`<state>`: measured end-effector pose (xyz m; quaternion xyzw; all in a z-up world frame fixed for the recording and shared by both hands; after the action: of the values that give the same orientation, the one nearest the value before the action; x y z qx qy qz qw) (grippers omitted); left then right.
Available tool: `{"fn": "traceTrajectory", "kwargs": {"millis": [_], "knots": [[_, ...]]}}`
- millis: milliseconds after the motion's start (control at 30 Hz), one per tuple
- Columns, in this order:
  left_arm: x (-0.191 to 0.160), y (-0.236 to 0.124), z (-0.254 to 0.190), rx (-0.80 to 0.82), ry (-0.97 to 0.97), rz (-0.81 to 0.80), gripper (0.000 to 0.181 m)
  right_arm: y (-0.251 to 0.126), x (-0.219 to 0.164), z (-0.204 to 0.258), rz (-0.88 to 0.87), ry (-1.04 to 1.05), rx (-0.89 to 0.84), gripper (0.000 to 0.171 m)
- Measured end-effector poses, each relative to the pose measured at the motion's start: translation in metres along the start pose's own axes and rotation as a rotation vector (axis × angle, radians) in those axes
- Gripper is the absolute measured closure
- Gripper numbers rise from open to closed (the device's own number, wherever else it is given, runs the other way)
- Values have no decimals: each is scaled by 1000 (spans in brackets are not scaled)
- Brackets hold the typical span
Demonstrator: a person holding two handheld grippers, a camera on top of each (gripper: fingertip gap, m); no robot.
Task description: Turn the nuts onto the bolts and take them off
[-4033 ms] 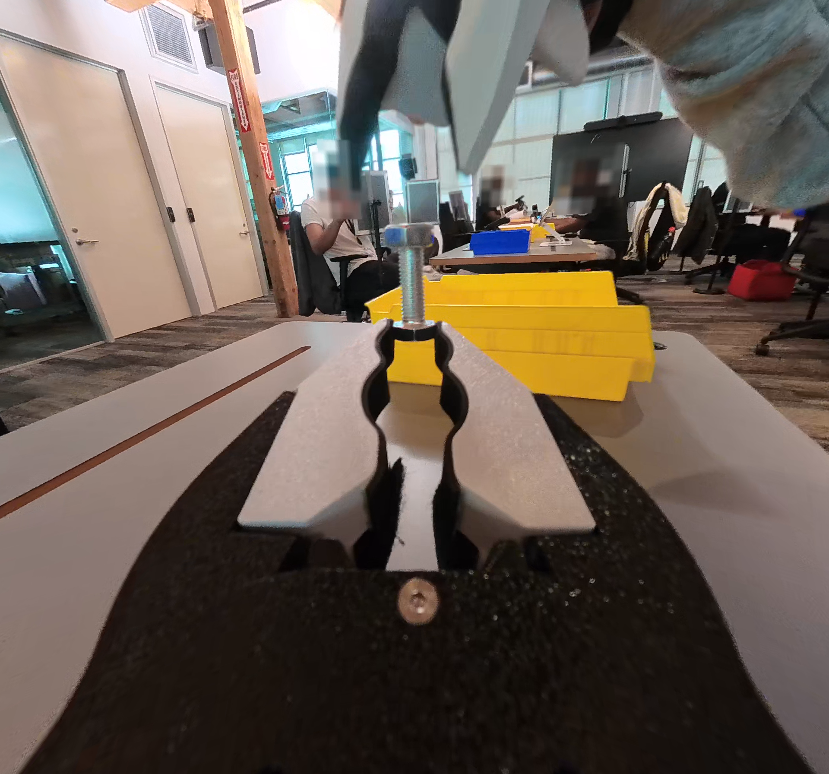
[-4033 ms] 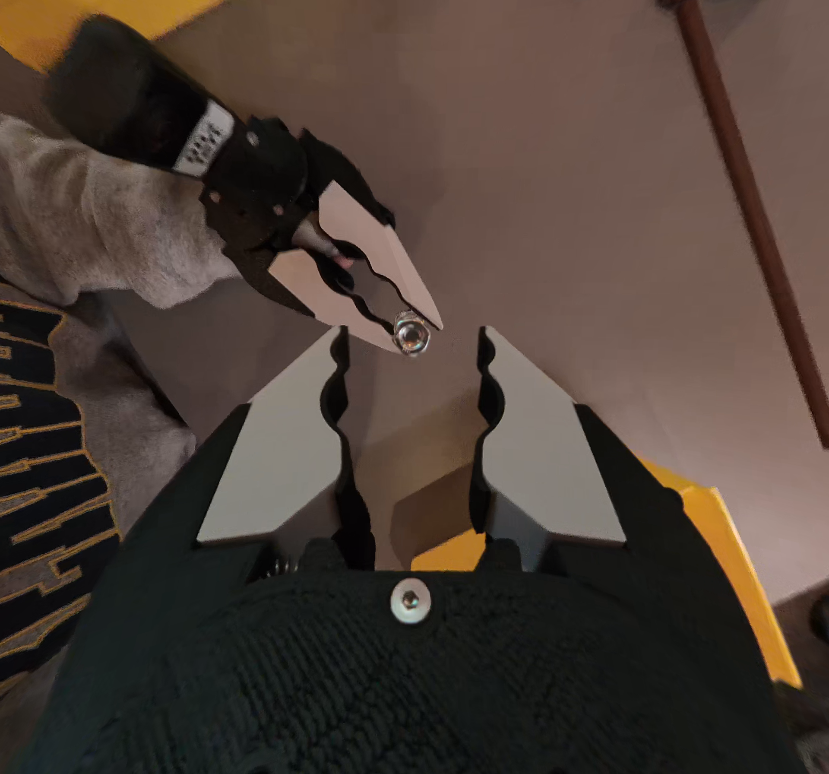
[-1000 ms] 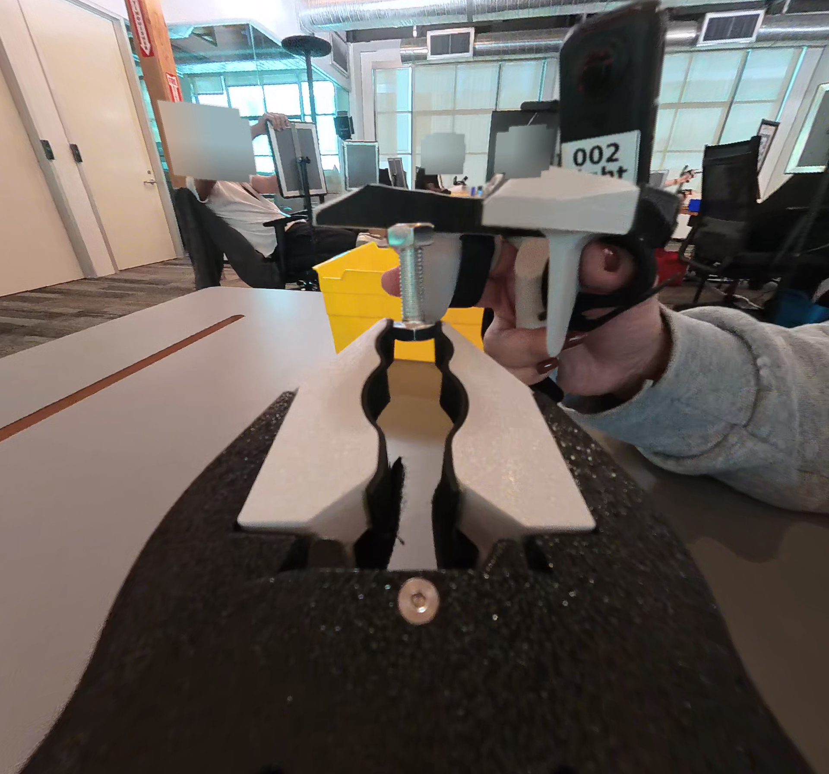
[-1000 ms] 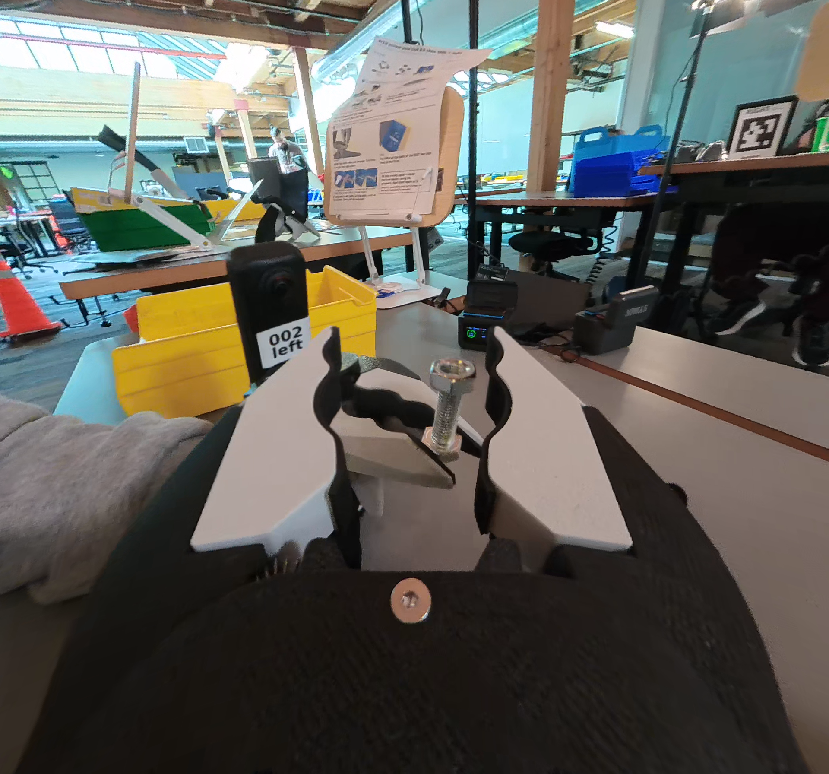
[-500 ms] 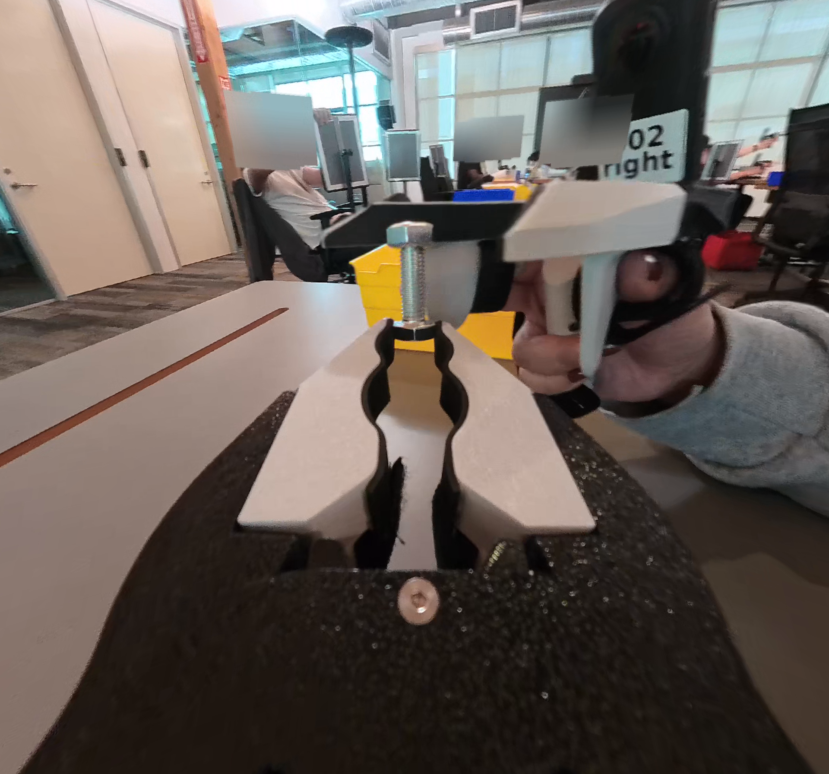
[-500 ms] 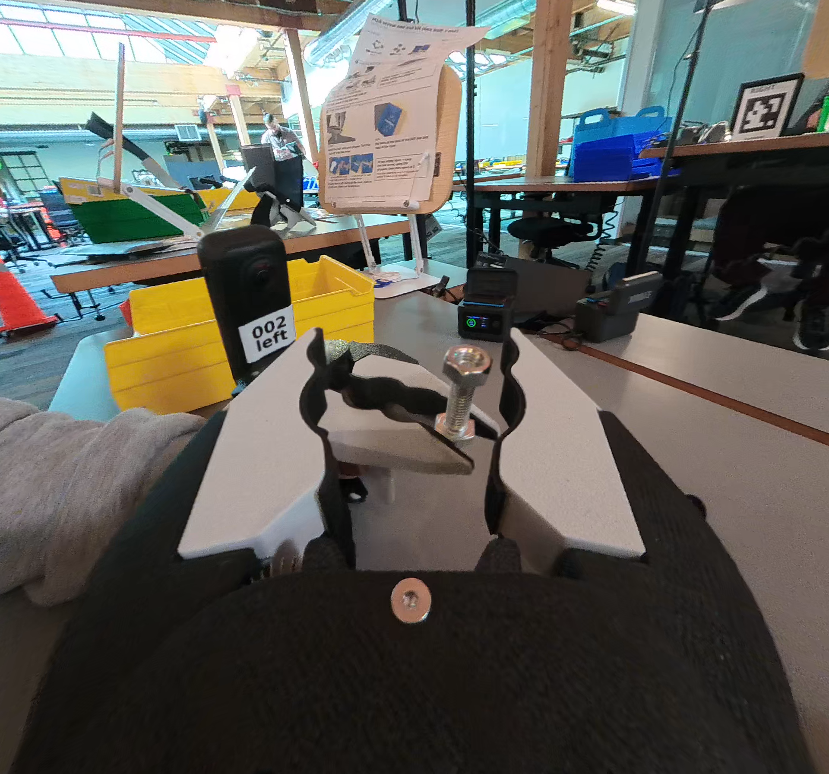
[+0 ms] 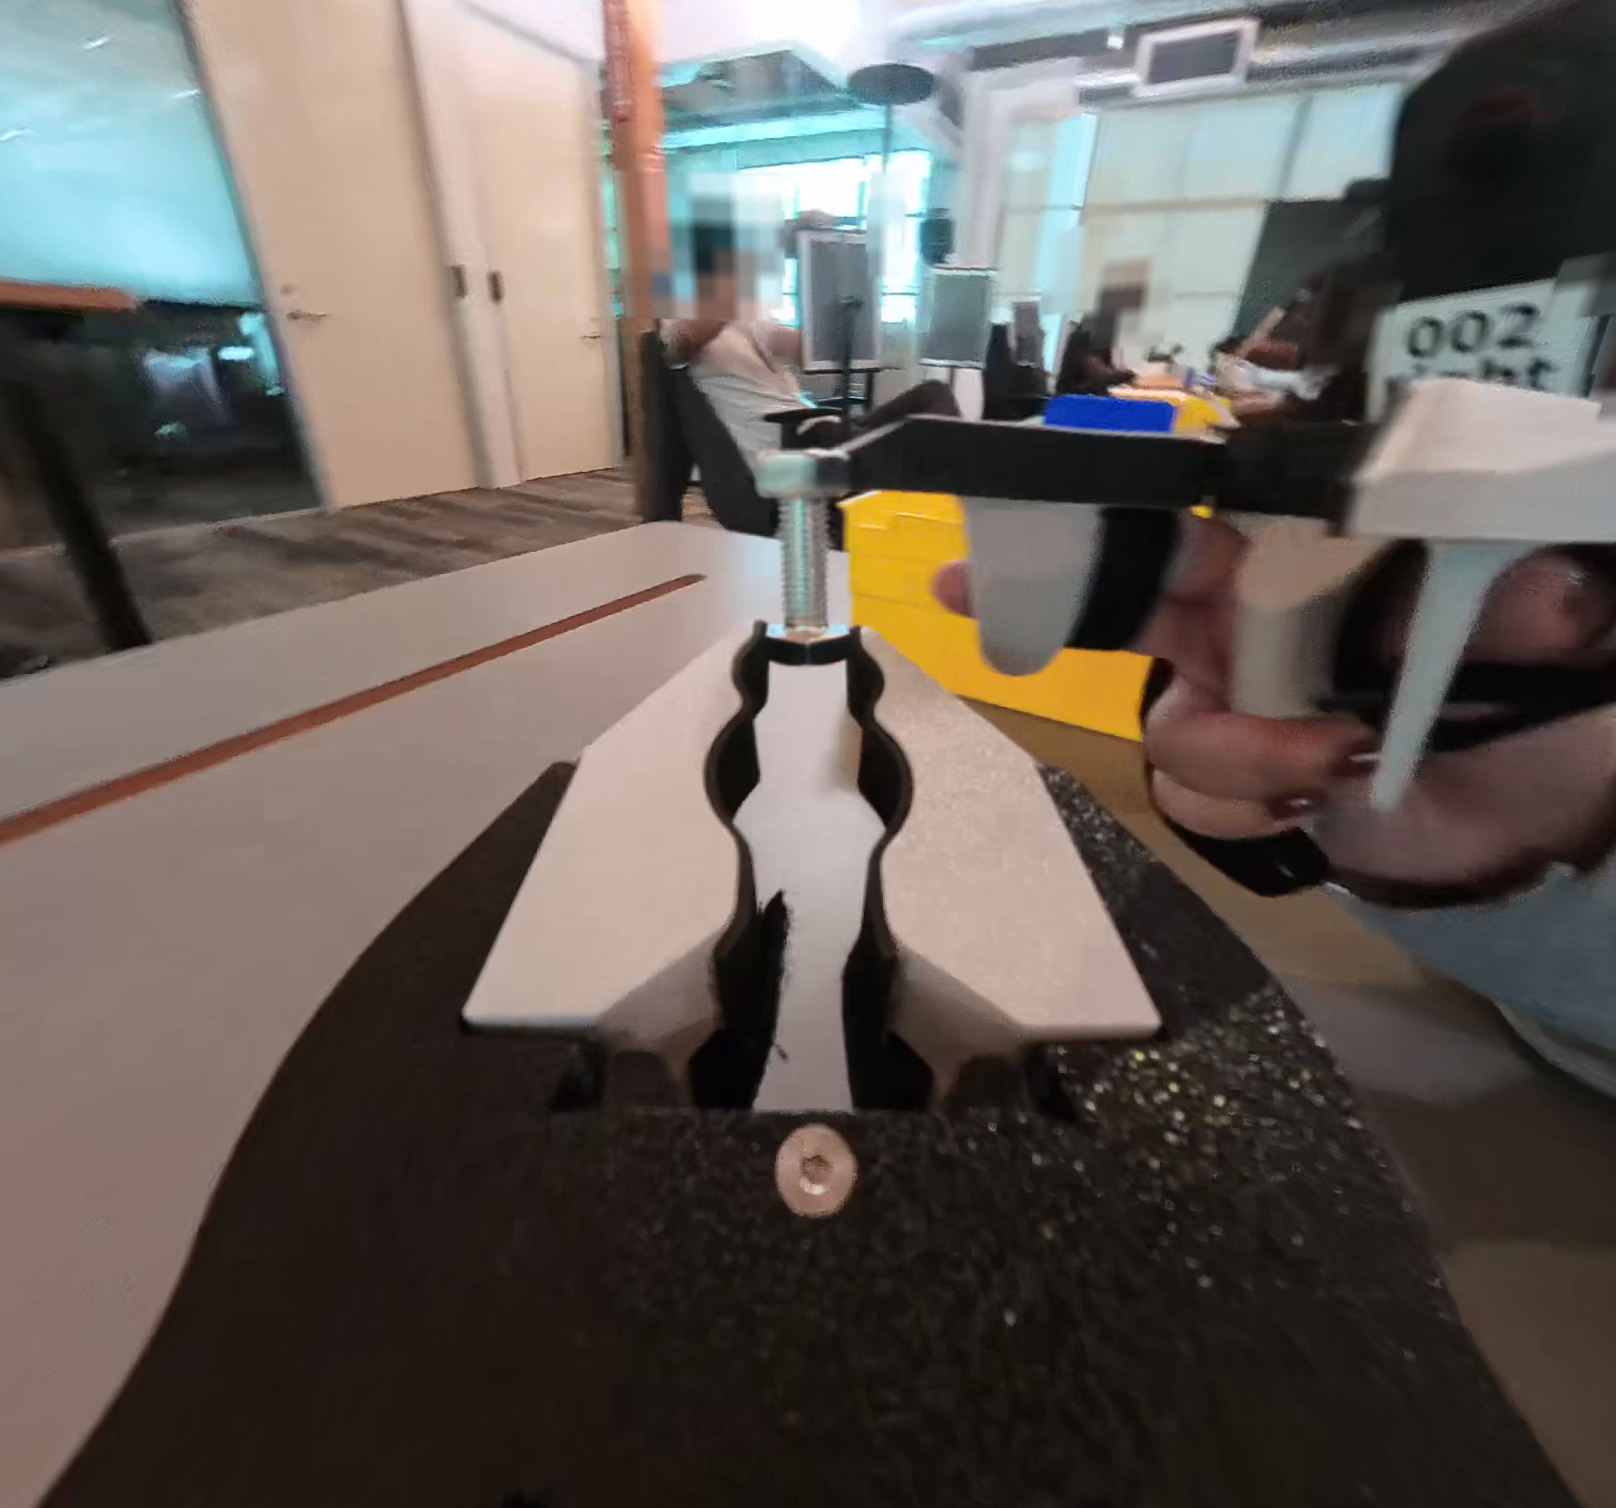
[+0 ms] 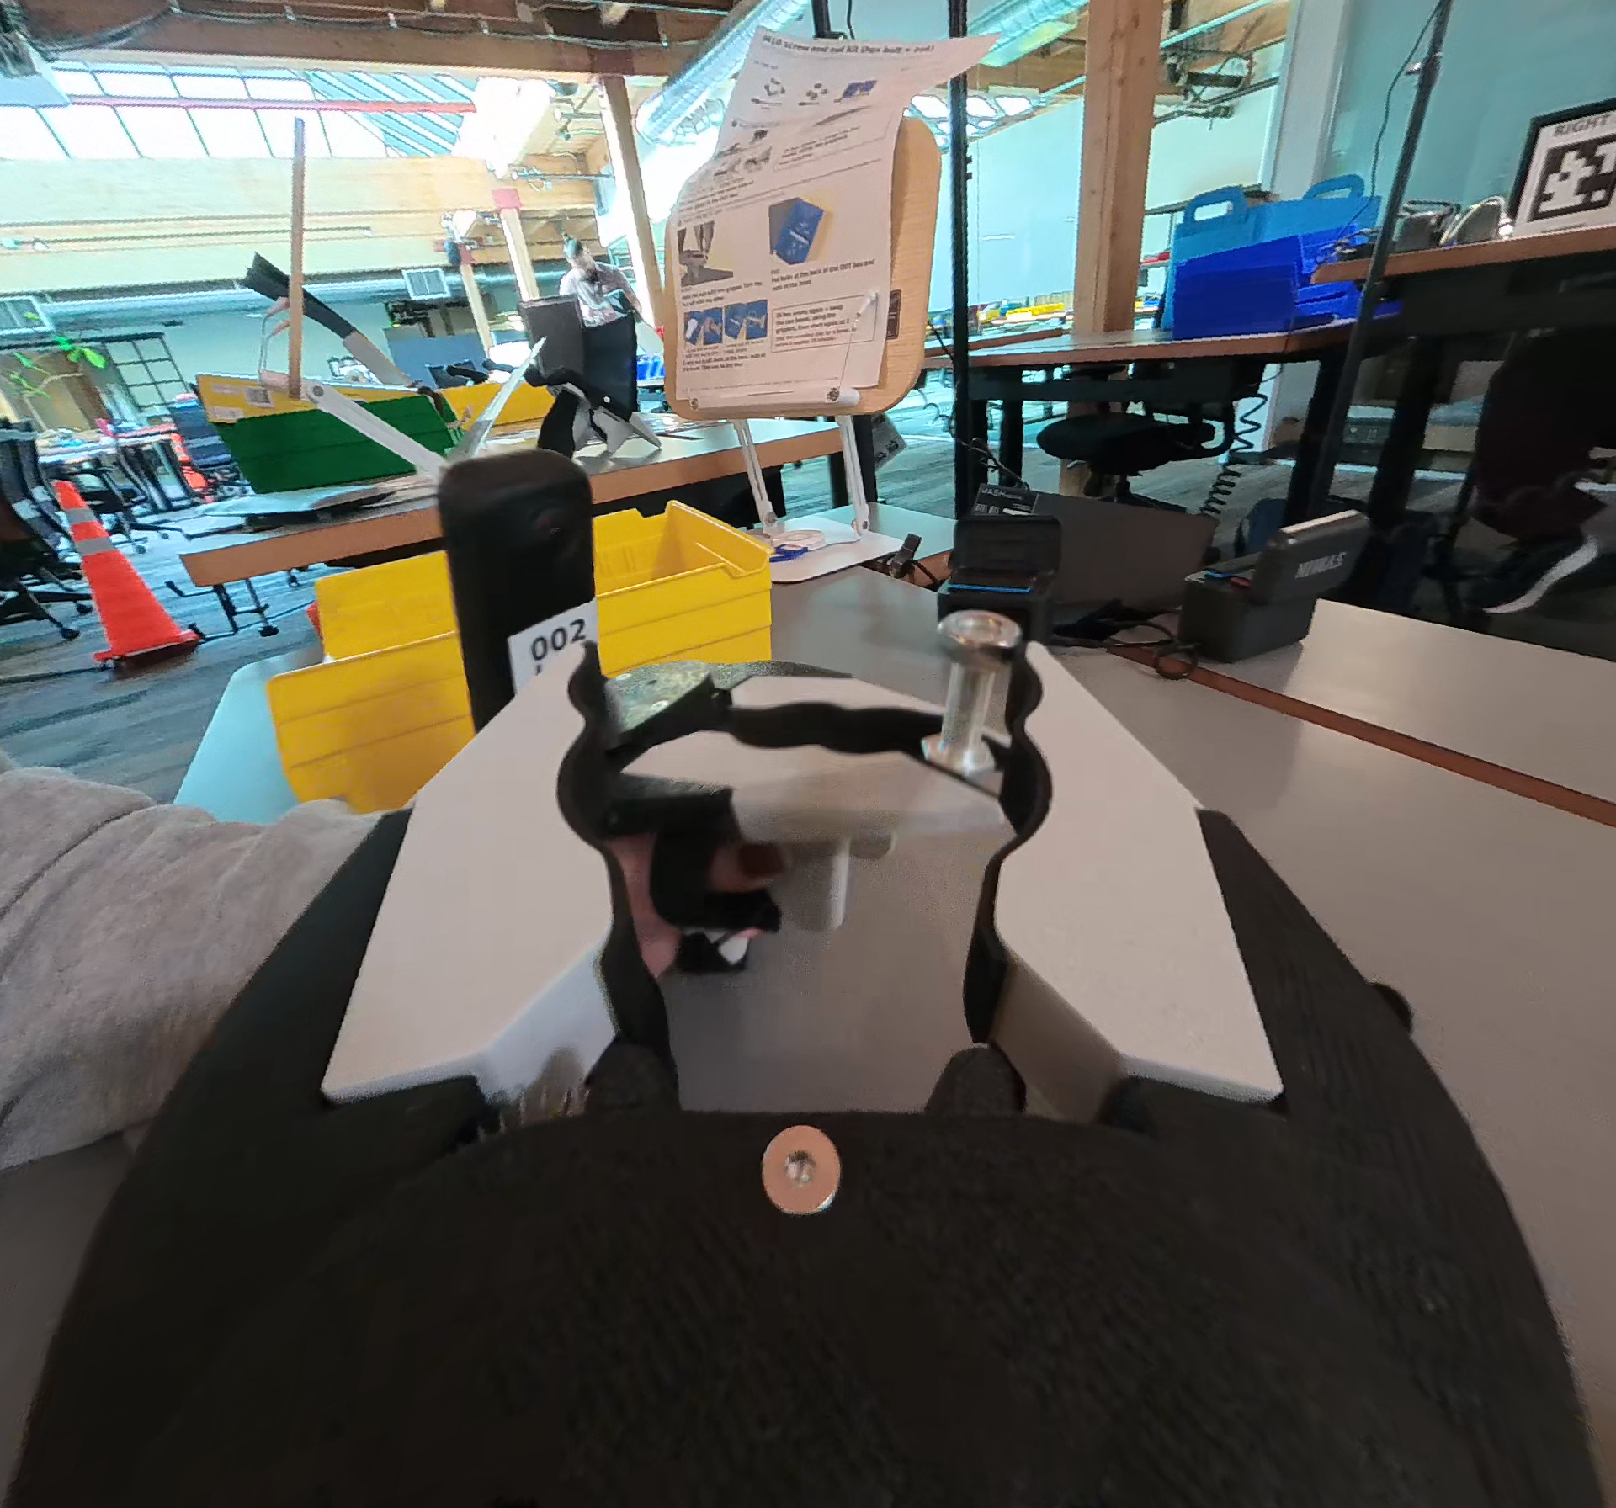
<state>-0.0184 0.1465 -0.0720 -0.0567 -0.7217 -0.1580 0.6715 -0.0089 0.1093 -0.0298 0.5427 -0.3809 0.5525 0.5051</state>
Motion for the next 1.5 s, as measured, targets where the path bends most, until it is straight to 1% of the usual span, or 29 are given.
{"fn": "traceTrajectory", "kwargs": {"millis": [33,67,133,200,233,300,400,433,467,533,633,700,800,900,933,967,1033,1167,1200,1233,1267,1333,1367,1400,1433,1500], "knots": [[-1,-2,6,11,-24,0,167,0,0,-1,-3,11,2,82],[0,-3,4,-12,-31,-11,167,0,0,-2,-6,17,-5,82],[7,0,-17,-130,13,-41,166,1,0,-3,-10,11,-17,79],[0,5,-42,-245,60,0,166,1,2,0,-29,6,-11,77],[-3,7,-49,-267,67,11,166,1,3,1,-36,2,-5,77],[-2,8,-47,-252,48,3,166,1,4,4,-40,-13,6,78],[6,1,-15,-117,-36,-45,166,0,3,4,-32,-19,9,80],[6,-3,-2,-68,-61,-52,166,0,3,4,-25,-14,18,83],[6,-5,6,-42,-73,-51,166,-1,3,5,-26,-2,30,90],[7,-7,6,-71,-62,-50,167,-1,4,1,-40,13,7,87],[6,-2,-23,-220,-16,-40,166,0,4,1,-43,0,1,83],[0,2,-35,-267,9,-7,166,0,5,3,-49,-14,8,82],[0,4,-35,-245,15,-7,166,0,5,4,-49,-24,6,82],[4,-1,-9,-131,-36,-33,166,-2,6,3,-49,-10,22,86],[5,-4,-1,-104,-59,-41,167,-2,6,4,-48,-3,34,92],[6,-6,2,-109,-71,-49,167,-2,5,4,-47,3,30,93],[10,-7,-6,-171,-53,-62,167,-1,4,0,-46,-7,-4,86],[7,-5,-46,-387,-8,-42,166,1,3,5,-52,-17,18,83],[6,-5,-51,-411,-5,-37,166,2,3,7,-50,-20,28,83],[4,-4,-51,-411,-4,-31,166,2,2,10,-47,-26,41,83],[4,-3,-45,-372,-8,-30,166,3,2,12,-44,-33,53,84],[7,-5,-20,-248,-46,-49,166,3,1,11,-33,-43,42,82],[8,-7,-3,-163,-77,-61,167,2,0,10,-30,-40,50,83],[8,-10,12,-102,-107,-65,166,0,1,12,-32,-24,80,98],[9,-13,17,-98,-115,-73,166,0,2,11,-40,-2,80,98],[13,-15,9,-170,-88,-83,167,1,0,5,-38,-5,42,89]]}}
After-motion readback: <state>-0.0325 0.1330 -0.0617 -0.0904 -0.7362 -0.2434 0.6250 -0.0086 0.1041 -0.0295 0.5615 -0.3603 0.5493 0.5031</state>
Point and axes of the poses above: each gripper's, where its closed fingertips meet, y out along the fingers, x out of its top, z = x × y across the jaws, the point moved 1 cm from there along -y, back along the fingers, and after that the axes turned 2 degrees about -z, right-handed, at the moved point
